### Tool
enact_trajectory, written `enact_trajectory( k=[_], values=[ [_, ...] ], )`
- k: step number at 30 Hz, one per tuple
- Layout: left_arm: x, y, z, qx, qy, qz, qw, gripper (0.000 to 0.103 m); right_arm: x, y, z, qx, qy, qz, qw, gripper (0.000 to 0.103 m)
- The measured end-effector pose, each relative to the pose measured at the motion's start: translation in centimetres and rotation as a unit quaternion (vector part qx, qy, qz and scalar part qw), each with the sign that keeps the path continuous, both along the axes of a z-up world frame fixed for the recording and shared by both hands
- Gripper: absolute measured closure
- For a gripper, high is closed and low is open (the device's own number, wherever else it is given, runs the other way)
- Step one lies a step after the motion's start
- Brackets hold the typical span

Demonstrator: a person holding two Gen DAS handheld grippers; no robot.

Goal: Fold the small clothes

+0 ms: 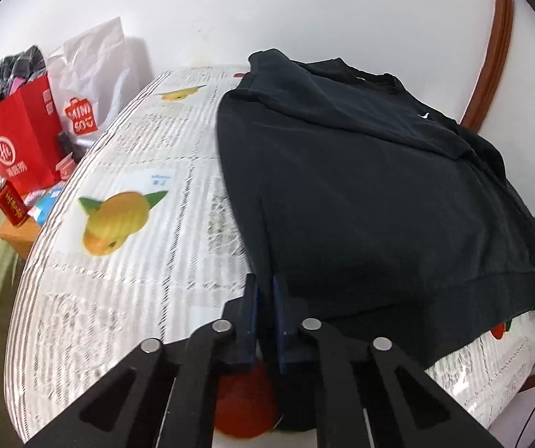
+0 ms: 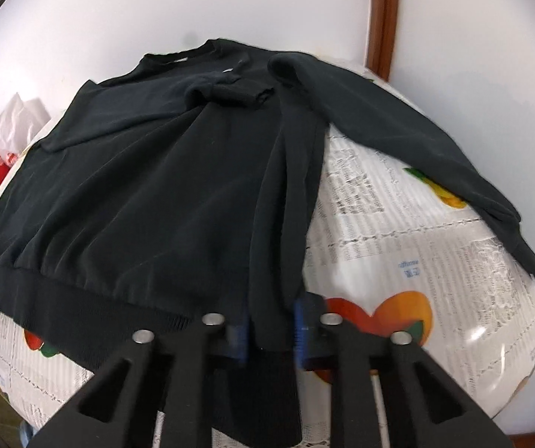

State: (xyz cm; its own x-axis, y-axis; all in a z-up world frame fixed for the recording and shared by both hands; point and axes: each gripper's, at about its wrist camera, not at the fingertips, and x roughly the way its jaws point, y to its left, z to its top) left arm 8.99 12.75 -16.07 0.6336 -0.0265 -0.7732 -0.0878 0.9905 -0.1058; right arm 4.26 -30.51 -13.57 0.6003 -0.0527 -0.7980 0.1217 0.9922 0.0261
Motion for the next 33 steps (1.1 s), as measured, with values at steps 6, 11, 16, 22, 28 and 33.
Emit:
enact_trajectory(
  k=[6, 11, 16, 22, 28, 33],
  values=[
    [-2.7, 1.7, 0.2, -0.019, 0.012, 0.000, 0.9997, 0.098, -1.4, 0.2, 0.8, 0.004, 0.003, 0.009, 1.000, 0.092],
    [-3.6, 1.4, 0.2, -0.008, 0.016, -0.004, 0.9998, 0.098, -2.1, 0.8, 0.6, -0.010, 0.014, 0.021, 1.000, 0.092],
    [-2.7, 1.4, 0.7, -0.013, 0.024, -0.004, 0.9996, 0.093, -0.9, 1.6, 0.7, -0.044, 0.020, 0.032, 0.998, 0.085],
    [-1.2, 1.2, 2.3, -0.005, 0.013, 0.008, 0.9999, 0.053, 1.7, 2.5, 3.8, -0.087, -0.022, 0.034, 0.995, 0.052],
    [2.9, 1.0, 3.8, -0.001, 0.006, 0.021, 0.9998, 0.051, 9.4, 3.2, 5.4, -0.060, -0.031, 0.051, 0.996, 0.052],
    [6.1, 0.5, 3.9, 0.035, 0.002, 0.028, 0.9990, 0.051, 17.2, 2.3, 4.4, -0.016, -0.008, 0.018, 1.000, 0.052]
  ],
)
